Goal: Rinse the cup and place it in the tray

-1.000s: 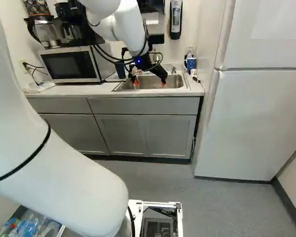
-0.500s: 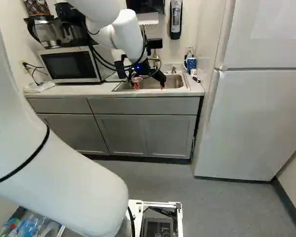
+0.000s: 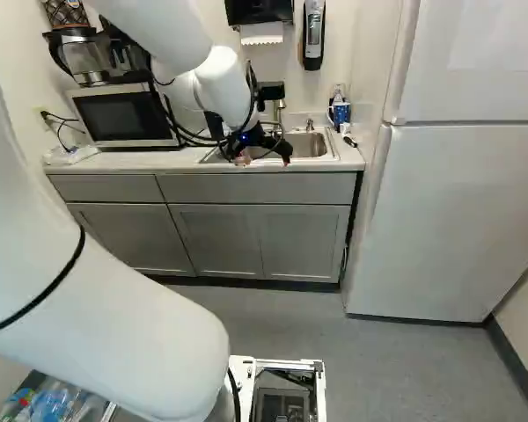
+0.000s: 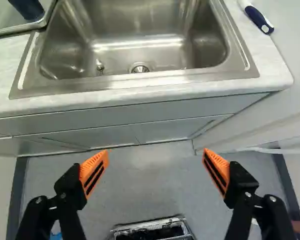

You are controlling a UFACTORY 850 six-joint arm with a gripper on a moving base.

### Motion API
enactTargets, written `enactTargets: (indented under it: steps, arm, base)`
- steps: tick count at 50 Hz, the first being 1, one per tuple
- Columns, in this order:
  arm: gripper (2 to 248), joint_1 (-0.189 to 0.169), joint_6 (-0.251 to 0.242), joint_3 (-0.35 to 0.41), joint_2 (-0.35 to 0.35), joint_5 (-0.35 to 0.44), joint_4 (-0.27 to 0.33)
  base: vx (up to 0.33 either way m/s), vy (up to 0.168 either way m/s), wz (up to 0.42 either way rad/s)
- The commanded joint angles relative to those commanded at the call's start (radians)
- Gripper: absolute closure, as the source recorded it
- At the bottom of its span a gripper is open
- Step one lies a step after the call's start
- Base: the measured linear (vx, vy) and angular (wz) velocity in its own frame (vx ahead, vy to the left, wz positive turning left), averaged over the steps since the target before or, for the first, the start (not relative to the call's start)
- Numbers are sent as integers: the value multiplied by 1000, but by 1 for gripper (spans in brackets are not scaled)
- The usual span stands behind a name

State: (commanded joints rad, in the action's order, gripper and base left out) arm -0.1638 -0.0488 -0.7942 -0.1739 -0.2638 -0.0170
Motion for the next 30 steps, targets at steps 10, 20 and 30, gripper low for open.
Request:
enactTargets:
  steps: [10, 20, 30]
  arm:
    - [3, 14, 4, 61, -9, 98, 1]
    - [3, 30, 9, 129, -19, 208, 3]
    - [3, 47, 14, 204, -30, 328, 5]
  base:
    - [0, 0, 0]
    - [0, 0, 0]
    - [0, 0, 0]
